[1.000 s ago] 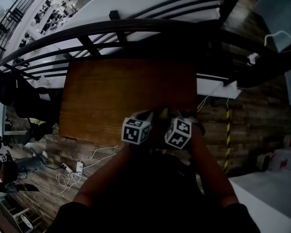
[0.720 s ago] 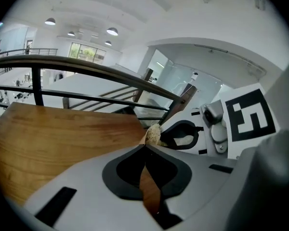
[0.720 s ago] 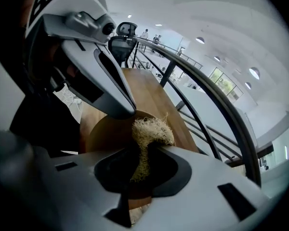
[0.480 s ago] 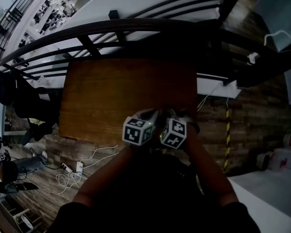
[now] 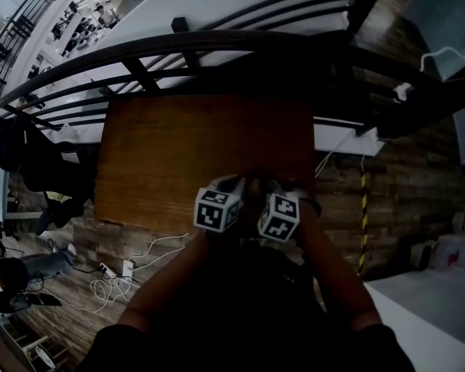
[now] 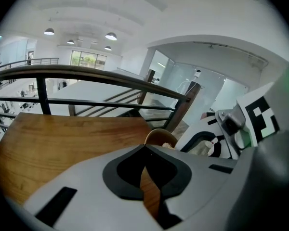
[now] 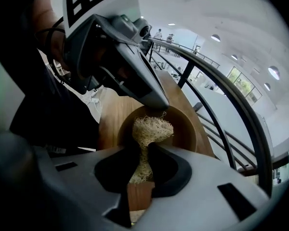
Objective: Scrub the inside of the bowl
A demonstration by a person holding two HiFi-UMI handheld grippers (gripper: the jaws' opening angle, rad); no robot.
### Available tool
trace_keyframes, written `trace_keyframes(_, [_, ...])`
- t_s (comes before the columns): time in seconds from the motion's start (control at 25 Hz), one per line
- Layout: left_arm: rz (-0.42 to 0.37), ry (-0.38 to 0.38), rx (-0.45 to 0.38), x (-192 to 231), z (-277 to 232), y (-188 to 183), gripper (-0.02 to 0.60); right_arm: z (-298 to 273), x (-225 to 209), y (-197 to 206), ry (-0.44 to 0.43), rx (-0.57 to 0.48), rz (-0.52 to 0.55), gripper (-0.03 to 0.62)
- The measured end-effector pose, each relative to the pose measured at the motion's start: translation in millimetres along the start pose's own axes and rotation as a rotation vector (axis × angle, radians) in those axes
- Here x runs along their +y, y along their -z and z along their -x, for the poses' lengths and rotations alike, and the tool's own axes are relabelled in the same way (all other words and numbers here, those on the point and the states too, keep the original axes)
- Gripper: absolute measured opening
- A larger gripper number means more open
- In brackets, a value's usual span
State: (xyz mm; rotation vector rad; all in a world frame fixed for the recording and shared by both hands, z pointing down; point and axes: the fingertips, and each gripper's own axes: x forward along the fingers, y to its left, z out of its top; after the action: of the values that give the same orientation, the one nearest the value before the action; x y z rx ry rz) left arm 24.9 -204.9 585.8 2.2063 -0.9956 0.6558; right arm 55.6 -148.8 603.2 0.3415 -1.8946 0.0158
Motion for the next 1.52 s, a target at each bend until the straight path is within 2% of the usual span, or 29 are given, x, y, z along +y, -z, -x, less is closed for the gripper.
trace_keyframes(0.28, [-0.001, 0.015, 0.012, -3, -1, 4, -0.002, 3, -34, 7, 0.123, 0.032, -0.052, 0.069])
trace_keyframes(0.44, [0.013, 0.045, 0.013, -14, 0, 1, -0.002, -3, -37, -3, 0.134, 0.013, -0.032, 0.069])
trace_keyframes(0.56, [0.037, 0.056, -0.015, -12, 0, -4, -0.002, -8, -30, -10, 0.113, -0.015, -0.02, 0.069])
trace_keyframes(0.72, [0.048, 0.034, -0.033, -3, 3, -7, -0.002, -12, -18, -19, 0.038, -0.061, -0.018, 0.069])
trace_keyframes(1.0, [-0.018, -0.02, -0.022, 11, 5, -7, -0.002, -7, 7, -25, -0.11, -0.09, 0.025, 0.069])
trace_keyframes(1.12, [-0.037, -0.035, -0.014, 13, 7, -3, -0.002, -4, 7, -19, -0.131, -0.06, 0.022, 0.069])
trace_keyframes(1.32, [-0.012, -0.029, -0.004, 19, 9, 0, -0.002, -1, -11, -3, -0.035, 0.019, 0.009, 0.069])
trace_keyframes(1.52, [0.026, 0.057, 0.013, -1, 7, 7, -0.002, 0, -35, -1, 0.067, 0.029, -0.012, 0.069])
